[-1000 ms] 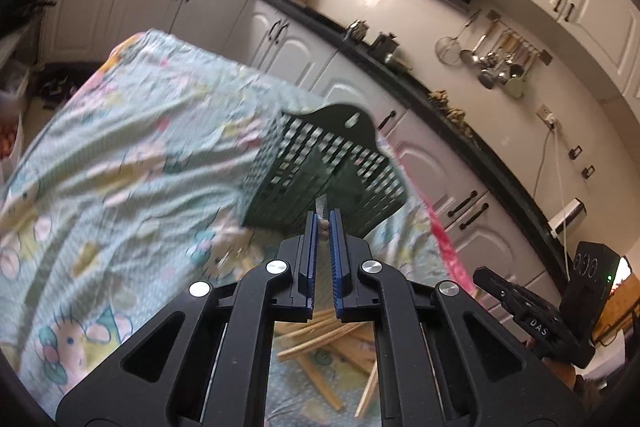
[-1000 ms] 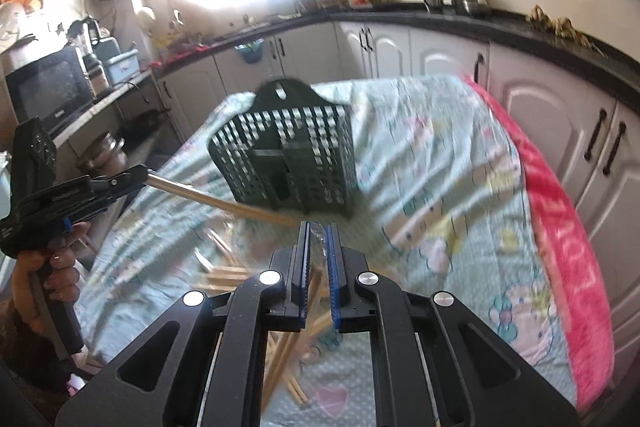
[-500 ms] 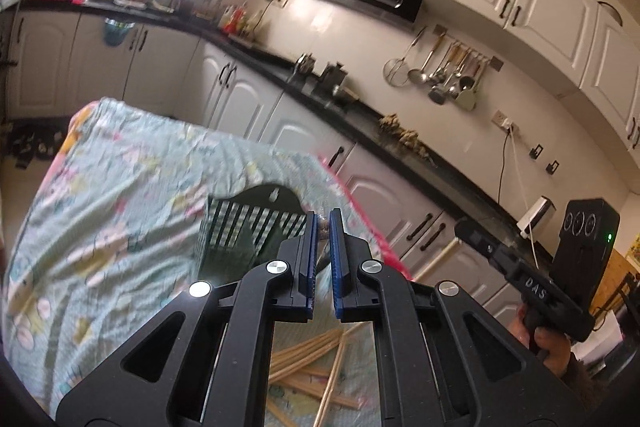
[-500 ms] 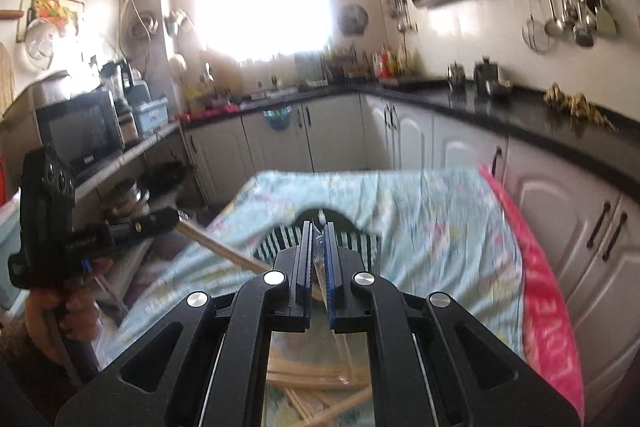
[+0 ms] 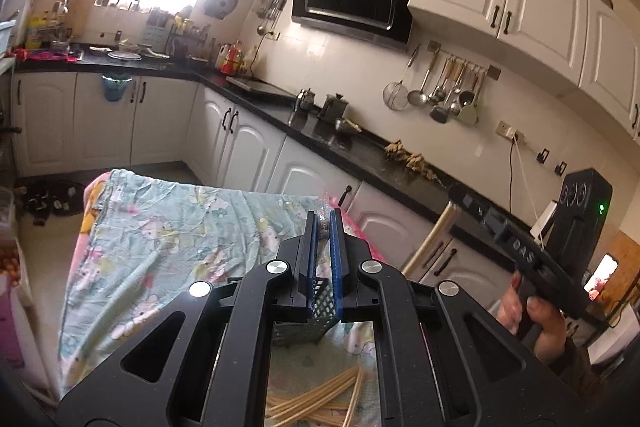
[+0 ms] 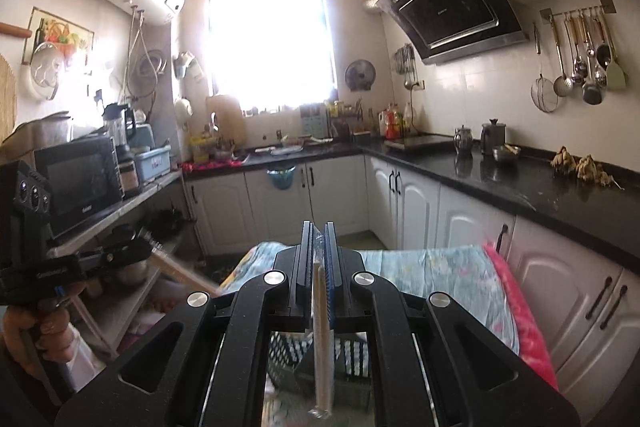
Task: Organize utensils
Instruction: 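Lift both held chopsticks and carry them above the green caddy, then open both tools to drop the chopsticks into the green caddy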
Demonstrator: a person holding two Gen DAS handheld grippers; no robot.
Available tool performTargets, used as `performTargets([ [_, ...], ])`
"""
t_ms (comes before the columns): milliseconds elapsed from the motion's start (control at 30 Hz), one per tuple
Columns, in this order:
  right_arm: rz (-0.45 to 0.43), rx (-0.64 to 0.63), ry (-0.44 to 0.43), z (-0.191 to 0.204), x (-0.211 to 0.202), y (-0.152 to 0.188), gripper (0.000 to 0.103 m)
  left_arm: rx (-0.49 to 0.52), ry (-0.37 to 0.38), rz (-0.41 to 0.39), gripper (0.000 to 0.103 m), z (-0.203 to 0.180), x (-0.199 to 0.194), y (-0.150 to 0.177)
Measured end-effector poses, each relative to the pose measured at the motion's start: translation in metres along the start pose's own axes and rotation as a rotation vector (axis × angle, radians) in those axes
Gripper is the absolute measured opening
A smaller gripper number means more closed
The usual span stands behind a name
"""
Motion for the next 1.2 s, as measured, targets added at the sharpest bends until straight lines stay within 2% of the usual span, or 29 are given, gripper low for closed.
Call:
performTargets([
  [200,-0.028,-0.007,0.031,-0.011,0.028,-0.010,0.005,0.023,-0.034,0.029,0.003,0.003,0.013,-0.002],
  [400,-0.015,-0.021,0.054,-0.017,0.055,-0.005,0.005,0.001,-0.048,0.078,0.003,0.013,0.036,0.007],
  [667,0.025,-0.029,0.050,-0.023,0.083,0.023,0.005,-0.026,-0.070,0.133,0.003,0.029,0.072,0.032],
  [1067,0.124,0.032,0.046,-0.021,0.105,0.065,0.006,-0.008,-0.134,0.157,0.003,0.043,0.102,0.062],
  [1133,0.137,0.038,0.045,-0.020,0.105,0.070,0.011,-0.007,-0.138,0.158,0.004,0.045,0.104,0.065],
  [1167,0.141,0.045,0.050,-0.021,0.104,0.072,0.019,-0.006,-0.141,0.157,0.006,0.046,0.105,0.065],
  [1200,0.142,0.049,0.049,-0.021,0.104,0.073,0.026,-0.003,-0.147,0.152,0.015,0.046,0.105,0.066],
])
Point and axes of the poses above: each gripper's, at about its wrist camera, not at the fingertips, and x roughly the way its jaws point, z to its left, y to its underside, the point moved 4 cm from there along x, roughly the way its jaws point, and after that the axes turned 10 degrees about -x, right-handed, at the moved point
